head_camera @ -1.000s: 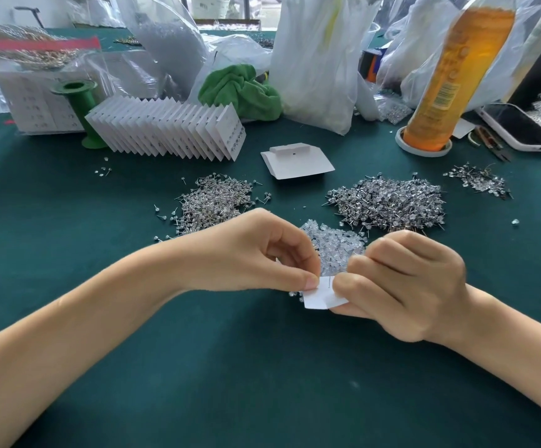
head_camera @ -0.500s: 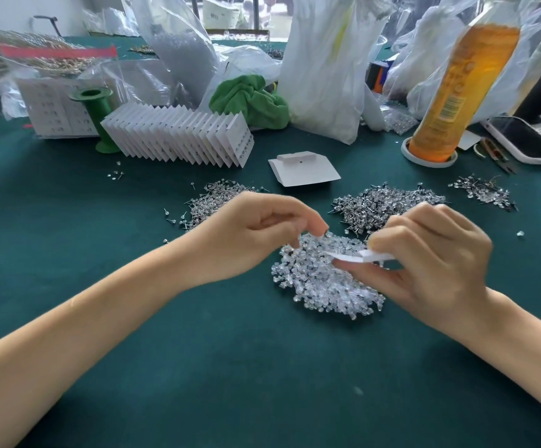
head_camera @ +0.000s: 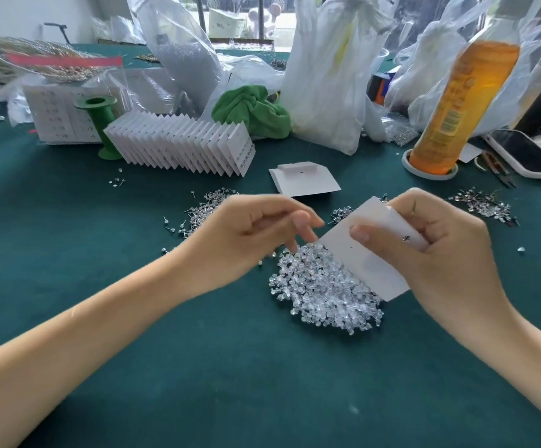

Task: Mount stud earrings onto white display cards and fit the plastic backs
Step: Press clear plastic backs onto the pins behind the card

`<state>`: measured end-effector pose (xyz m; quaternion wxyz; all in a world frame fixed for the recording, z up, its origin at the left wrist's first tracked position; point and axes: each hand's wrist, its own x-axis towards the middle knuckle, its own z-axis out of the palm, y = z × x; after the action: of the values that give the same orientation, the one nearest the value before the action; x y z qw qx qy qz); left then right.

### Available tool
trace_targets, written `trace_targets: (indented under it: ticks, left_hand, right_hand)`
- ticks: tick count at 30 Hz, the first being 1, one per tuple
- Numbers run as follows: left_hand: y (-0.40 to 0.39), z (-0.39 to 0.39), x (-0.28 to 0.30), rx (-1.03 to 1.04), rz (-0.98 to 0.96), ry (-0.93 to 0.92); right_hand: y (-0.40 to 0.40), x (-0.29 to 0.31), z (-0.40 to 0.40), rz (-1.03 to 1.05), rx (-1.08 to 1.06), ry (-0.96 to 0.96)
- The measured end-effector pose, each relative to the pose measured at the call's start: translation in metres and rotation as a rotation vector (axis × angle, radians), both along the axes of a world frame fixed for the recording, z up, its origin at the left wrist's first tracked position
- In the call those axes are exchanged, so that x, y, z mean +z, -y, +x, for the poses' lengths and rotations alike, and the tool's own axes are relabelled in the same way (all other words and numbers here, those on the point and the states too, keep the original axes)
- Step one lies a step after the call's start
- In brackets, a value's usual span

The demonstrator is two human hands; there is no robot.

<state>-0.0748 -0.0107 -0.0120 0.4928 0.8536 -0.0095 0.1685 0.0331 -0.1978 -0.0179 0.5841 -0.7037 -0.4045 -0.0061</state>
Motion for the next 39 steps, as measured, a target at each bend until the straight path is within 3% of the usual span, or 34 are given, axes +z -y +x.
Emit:
trace_targets:
  ticks: [4, 7, 12, 19, 24, 28, 30, 34, 39]
  left_hand:
    - [-0.022, 0.0, -0.008, 0.095, 0.573, -0.022]
    - [-0.025, 0.0, -0.011, 0.051, 0.633, -0.08]
    - [-0.028, -0.002, -0.008, 0.042, 0.637, -0.067]
    - [-0.027, -0.002, -0.014, 0.007, 0.691, -0.049]
    - [-0.022, 0.001, -0.011, 0.076, 0.488, -0.035]
    - [-0.01, -0.001, -0.001, 0.003, -0.07, -0.127]
    - [-0.001, -0.002, 0.003, -0.052, -0.233, -0.152]
    - [0.015, -0.005, 0.005, -0.086, -0.397, -0.233]
    - [0.022, -0.009, 0.005, -0.024, -0.375, -0.282]
  right_hand:
    - [0.006, -0.011, 0.008, 0.001, -0.158, 0.748]
    - [0.009, -0.014, 0.012, 0.036, -0.11, 1.09]
    - [0.009, -0.016, 0.012, 0.02, -0.108, 1.248]
    - [0.007, -0.019, 0.012, -0.002, -0.075, 1.248]
    - [0.008, -0.02, 0.013, -0.014, -0.064, 1.302]
    - [0.005, -0.02, 0.013, 0.009, -0.047, 1.399]
    - [0.003, -0.02, 0.012, 0.019, -0.032, 1.44]
    - [-0.001, -0.024, 0.011, 0.009, -0.004, 1.488]
    - [-0.002, -0.027, 0.008, -0.01, 0.009, 1.51]
